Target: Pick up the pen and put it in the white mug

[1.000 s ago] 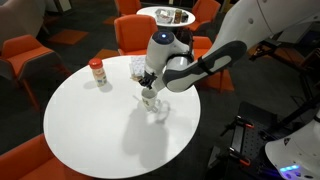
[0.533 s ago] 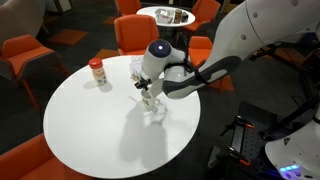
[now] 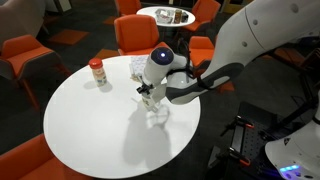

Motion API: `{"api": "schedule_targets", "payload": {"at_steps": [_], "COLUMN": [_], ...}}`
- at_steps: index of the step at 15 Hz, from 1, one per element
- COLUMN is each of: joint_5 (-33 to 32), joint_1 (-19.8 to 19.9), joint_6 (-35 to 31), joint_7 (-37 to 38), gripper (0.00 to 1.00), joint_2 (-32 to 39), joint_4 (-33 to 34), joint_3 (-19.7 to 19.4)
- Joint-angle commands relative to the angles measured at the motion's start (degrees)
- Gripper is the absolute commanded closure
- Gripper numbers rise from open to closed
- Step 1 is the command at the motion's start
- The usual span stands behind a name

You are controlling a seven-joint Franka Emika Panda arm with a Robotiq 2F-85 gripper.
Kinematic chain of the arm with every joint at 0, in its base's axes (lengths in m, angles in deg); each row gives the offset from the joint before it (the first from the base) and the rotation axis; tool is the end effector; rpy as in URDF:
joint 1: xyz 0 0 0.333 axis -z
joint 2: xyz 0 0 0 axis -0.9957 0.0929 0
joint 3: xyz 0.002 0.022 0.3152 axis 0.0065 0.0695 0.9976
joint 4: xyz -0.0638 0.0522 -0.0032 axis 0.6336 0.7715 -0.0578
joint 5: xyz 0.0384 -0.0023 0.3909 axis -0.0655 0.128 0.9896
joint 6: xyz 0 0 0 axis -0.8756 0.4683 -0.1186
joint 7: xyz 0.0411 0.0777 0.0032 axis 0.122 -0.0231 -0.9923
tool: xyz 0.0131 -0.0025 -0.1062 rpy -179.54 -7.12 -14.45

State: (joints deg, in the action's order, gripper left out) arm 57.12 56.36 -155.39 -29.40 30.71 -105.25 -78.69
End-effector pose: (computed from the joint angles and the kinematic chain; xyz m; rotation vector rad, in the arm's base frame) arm 0.6433 0.1002 0.2206 2.8362 -0.3834 0.6414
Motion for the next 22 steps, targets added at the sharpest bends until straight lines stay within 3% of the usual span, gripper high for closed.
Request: {"api": "schedule_targets", "payload": {"at_steps": [1,3,4,6,9,13,17,22], "joint_5": [-1.0,-0.9,-0.9,-0.7,-0.4,4.6,9.4,11.4], "joint_1": [-2.2,-2.7,-2.8,-2.8,-2.5,0.8,5.6,11.5], "joint_6": [-2.1,-1.7,-1.4,-1.3,-1.3,2.0,6.1,17.4], "joint_7": [2.6,2.9,2.8,2.5,1.9,0.1,-4.1,-8.0], "gripper": [0.97,0.97,0.65,0.58,0.31,0.0,0.0,0.0], "joint_2": [-0.9,-1.1,-1.2,-1.6,-2.4,-5.7,-10.6,-16.8], "joint_4": [-2.0,-2.3,-2.4,-2.9,-3.5,-4.8,-6.5,-6.1], "joint_3": [-2.3,-2.9,-3.1,-3.1,-2.6,1.5,6.9,11.8]}}
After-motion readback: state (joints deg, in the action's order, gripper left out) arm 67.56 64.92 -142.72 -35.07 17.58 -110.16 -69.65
